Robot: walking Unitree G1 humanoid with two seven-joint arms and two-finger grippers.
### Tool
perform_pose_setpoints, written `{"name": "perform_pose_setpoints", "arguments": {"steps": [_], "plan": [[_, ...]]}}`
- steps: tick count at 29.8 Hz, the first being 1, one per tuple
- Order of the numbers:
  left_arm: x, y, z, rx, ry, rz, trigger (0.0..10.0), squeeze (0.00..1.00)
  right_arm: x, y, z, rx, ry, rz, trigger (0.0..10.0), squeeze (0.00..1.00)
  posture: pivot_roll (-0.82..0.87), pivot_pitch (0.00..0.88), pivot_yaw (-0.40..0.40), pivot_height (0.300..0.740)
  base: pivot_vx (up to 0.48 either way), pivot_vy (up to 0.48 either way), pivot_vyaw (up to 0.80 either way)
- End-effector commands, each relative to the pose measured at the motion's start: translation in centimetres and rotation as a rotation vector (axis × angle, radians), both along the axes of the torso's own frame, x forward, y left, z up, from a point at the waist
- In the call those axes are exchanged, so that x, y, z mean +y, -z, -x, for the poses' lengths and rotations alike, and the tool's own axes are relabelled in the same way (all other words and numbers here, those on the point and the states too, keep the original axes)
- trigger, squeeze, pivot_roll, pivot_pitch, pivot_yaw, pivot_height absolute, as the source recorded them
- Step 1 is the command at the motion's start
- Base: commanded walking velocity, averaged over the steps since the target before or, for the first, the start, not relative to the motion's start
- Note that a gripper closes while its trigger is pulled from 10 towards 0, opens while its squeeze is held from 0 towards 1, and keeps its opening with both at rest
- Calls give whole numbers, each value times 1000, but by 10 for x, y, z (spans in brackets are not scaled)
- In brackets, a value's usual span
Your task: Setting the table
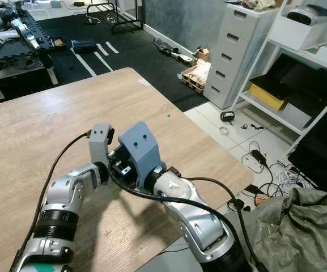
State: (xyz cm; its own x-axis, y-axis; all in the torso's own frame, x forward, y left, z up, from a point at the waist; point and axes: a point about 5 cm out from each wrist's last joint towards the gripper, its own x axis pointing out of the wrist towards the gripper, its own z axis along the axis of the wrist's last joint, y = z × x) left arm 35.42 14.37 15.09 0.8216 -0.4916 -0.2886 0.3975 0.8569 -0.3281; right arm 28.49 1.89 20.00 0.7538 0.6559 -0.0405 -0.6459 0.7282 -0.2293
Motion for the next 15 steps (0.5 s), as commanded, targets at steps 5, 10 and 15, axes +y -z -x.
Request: {"name": "perform_pose_setpoints", "arguments": {"steps": [5,10,15], "plan": [[-4,3,2,6,14,-2,10000,0,-10,2,-18,-60,171,39,10000,0,16,44,48,740,0,0,0],[-5,5,5,9,23,3,10000,0,-13,4,-22,-85,234,49,10000,0,22,43,46,740,0,0,0],[-6,5,6,8,27,8,10000,0,-13,10,-25,-78,239,84,10000,0,25,43,45,740,0,0,0]]}}
